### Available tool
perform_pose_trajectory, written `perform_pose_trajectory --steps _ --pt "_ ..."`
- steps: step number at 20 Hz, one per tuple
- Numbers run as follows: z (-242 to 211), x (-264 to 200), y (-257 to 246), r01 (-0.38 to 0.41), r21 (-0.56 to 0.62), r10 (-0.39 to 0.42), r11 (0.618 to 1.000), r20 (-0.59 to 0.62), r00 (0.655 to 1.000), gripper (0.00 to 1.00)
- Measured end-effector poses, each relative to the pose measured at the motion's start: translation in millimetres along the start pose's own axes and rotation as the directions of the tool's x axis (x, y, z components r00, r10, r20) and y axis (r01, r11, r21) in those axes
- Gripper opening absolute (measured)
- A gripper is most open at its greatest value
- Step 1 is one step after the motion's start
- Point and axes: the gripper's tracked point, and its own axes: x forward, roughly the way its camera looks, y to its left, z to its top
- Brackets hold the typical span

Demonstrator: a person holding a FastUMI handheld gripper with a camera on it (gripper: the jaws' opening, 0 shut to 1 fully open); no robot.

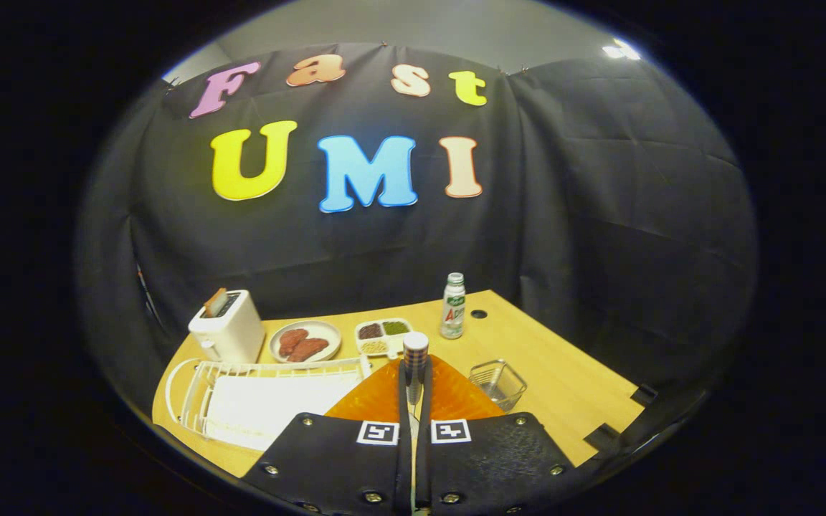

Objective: Take the plate from the dish rack, then take the spoon from the basket and place it into the plate.

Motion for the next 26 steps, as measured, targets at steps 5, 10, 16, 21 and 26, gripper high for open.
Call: perform_pose_trajectory --steps 5,10,16,21,26 --pt "-49.5 -41.1 48.0 -0.072 -0.009 0.071 0.997 -0.079 0.994 0.02" --pt "-86.9 -65.4 73.9 -0.124 -0.014 0.121 0.992 -0.147 0.982 0.02" --pt "-120.8 -74.0 86.5 -0.178 0.025 0.179 0.984 -0.204 0.963 0.02" --pt "-138.5 -70.3 81.0 -0.166 0.069 0.178 0.984 -0.235 0.956 0.08" --pt "-135.5 -64.9 69.4 -0.155 0.079 0.169 0.985 -0.226 0.959 0.15"
